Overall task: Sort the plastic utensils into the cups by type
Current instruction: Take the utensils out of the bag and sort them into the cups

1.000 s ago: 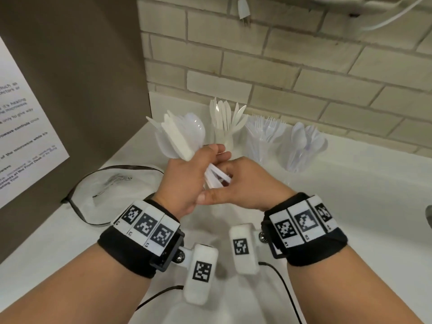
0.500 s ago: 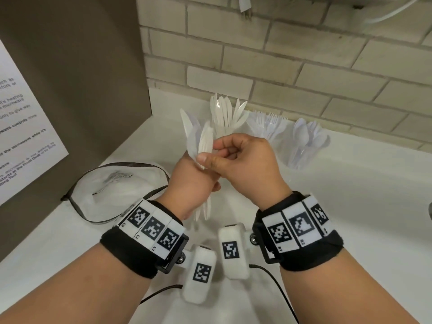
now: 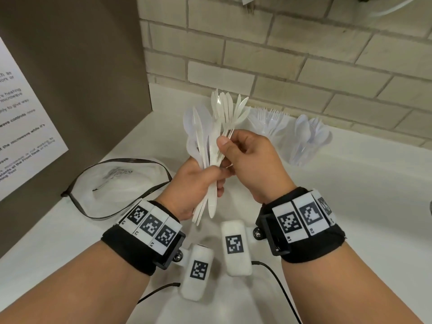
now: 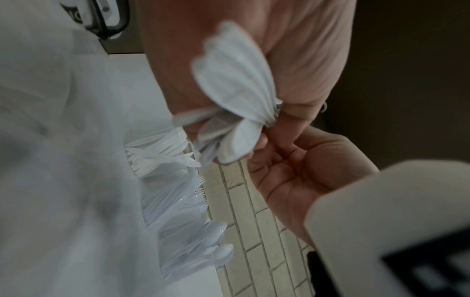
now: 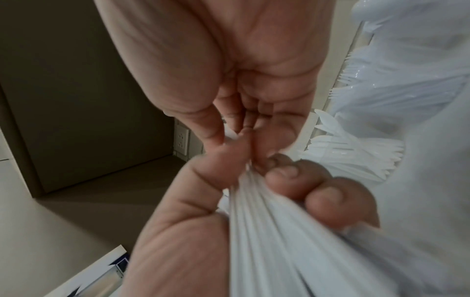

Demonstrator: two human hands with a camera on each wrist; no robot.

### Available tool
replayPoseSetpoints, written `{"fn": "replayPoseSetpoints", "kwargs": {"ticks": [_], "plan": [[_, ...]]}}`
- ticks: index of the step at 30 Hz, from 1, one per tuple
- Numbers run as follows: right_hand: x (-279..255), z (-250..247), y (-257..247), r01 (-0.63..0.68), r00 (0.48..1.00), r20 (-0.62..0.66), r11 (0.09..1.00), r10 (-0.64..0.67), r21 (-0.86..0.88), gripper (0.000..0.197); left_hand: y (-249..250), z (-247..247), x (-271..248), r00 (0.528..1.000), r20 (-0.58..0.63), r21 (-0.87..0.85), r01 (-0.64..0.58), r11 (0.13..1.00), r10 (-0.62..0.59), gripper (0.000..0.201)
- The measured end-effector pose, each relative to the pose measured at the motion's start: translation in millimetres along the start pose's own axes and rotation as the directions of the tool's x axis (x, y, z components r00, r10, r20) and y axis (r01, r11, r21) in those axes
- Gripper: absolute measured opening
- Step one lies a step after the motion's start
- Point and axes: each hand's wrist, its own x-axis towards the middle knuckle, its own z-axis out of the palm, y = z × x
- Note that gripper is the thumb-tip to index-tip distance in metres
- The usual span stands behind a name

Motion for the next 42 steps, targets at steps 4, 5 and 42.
{"fn": "replayPoseSetpoints", "kwargs": {"ticks": [4,5,42], "plan": [[2,1,4,-0.048,0.999,-0.015,0.997,0.049,0.058,0.026,-5,-1,2,1.000,0.022,-0.092,0.013,0.996,-0.011,0.025],[1,2,5,-0.070,0.997,-0.021,0.993,0.072,0.098,0.025,-5,-2,3,1.000,0.019,-0.087,0.013,0.996,-0.011,0.027],[-3,10,11,-0.185,0.977,-0.063,0.957,0.204,0.222,0.036,-3,-5,1,0.992,-0.004,-0.074,0.124,0.989,-0.125,0.025]]}}
